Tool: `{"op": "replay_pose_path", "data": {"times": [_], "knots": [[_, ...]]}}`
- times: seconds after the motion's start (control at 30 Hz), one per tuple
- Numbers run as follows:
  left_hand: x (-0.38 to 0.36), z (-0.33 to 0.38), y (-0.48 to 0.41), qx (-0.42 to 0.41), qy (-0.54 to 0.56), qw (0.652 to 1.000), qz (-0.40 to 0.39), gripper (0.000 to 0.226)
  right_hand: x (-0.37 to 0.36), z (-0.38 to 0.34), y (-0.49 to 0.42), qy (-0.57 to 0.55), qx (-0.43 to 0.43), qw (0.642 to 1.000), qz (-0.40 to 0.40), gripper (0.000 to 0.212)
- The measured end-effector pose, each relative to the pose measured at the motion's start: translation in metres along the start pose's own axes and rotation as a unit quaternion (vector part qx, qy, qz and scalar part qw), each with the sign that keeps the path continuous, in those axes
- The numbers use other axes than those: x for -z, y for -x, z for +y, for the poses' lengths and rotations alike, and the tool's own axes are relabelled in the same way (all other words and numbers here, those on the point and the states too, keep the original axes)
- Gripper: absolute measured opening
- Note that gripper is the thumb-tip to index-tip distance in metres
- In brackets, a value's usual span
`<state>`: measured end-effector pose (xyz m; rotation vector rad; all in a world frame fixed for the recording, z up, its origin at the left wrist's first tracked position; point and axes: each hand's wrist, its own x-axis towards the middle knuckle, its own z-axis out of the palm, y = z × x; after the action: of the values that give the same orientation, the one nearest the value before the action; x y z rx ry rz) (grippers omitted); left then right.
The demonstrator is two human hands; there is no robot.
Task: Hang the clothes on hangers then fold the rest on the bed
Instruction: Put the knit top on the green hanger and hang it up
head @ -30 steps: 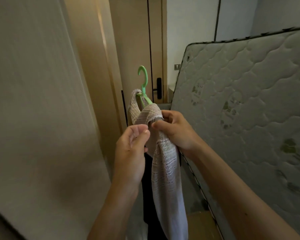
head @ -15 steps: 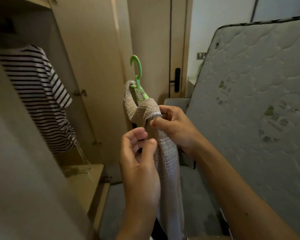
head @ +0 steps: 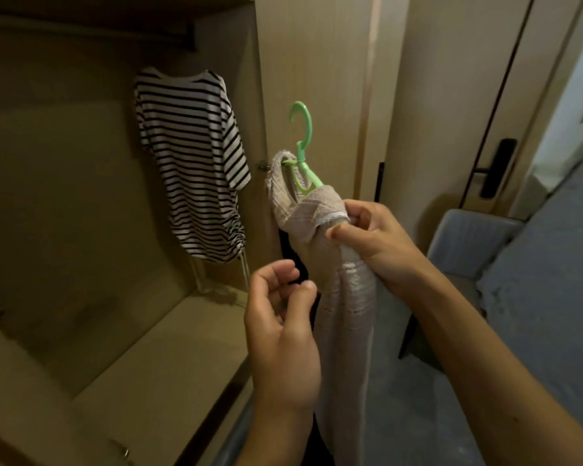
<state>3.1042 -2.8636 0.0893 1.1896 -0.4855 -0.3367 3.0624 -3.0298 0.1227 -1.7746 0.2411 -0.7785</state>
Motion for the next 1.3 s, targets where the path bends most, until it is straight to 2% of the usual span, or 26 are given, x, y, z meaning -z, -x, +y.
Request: {"op": "replay_pose_path", "data": {"times": [0.13,0.27,0.43,0.47,0.53,0.77,0.83,1.0,1.1,1.23,1.27,1.3], "knots": [[0.004,-0.003,-0.016,0.001,-0.003,1.0,0.02,0.014,-0.006,0.01,-0.017,-0.013,0.006,1.0,-0.004,0.012],[0.002,-0.01,-0.023,0.019,-0.021,0.998,0.051,0.012,-0.005,0.021,-0.04,-0.024,0.004,0.998,-0.051,0.01],[-0.002,-0.028,-0.054,0.009,-0.044,0.992,0.116,0.014,-0.011,0.042,-0.089,-0.076,0.015,0.994,-0.077,0.024],[-0.006,-0.033,-0.069,-0.004,-0.044,0.988,0.148,0.015,-0.013,0.049,-0.109,-0.084,0.019,0.991,-0.105,0.025],[-0.007,-0.042,-0.084,-0.008,-0.042,0.987,0.155,0.016,-0.013,0.061,-0.12,-0.083,0.017,0.99,-0.111,0.024],[-0.039,-0.053,-0.183,-0.064,-0.048,0.965,0.25,0.009,0.02,0.079,-0.22,-0.114,0.041,0.967,-0.223,0.02],[-0.045,-0.045,-0.21,-0.077,-0.071,0.958,0.268,0.019,0.024,0.073,-0.253,-0.114,0.049,0.962,-0.244,0.02],[-0.047,-0.019,-0.264,-0.111,-0.124,0.947,0.274,0.015,0.008,0.048,-0.339,-0.117,0.056,0.951,-0.28,0.032],[-0.04,0.001,-0.299,-0.134,-0.156,0.941,0.267,0.011,-0.008,0.032,-0.387,-0.123,0.053,0.947,-0.291,0.018],[-0.021,0.028,-0.355,-0.163,-0.181,0.939,0.245,0.01,-0.039,0.017,-0.454,-0.106,0.082,0.945,-0.299,0.01],[-0.013,0.033,-0.371,-0.175,-0.195,0.936,0.236,0.01,-0.049,0.014,-0.47,-0.093,0.088,0.947,-0.296,0.009],[-0.006,0.04,-0.386,-0.183,-0.206,0.933,0.23,0.009,-0.058,0.009,-0.484,-0.082,0.092,0.948,-0.294,0.016]]}}
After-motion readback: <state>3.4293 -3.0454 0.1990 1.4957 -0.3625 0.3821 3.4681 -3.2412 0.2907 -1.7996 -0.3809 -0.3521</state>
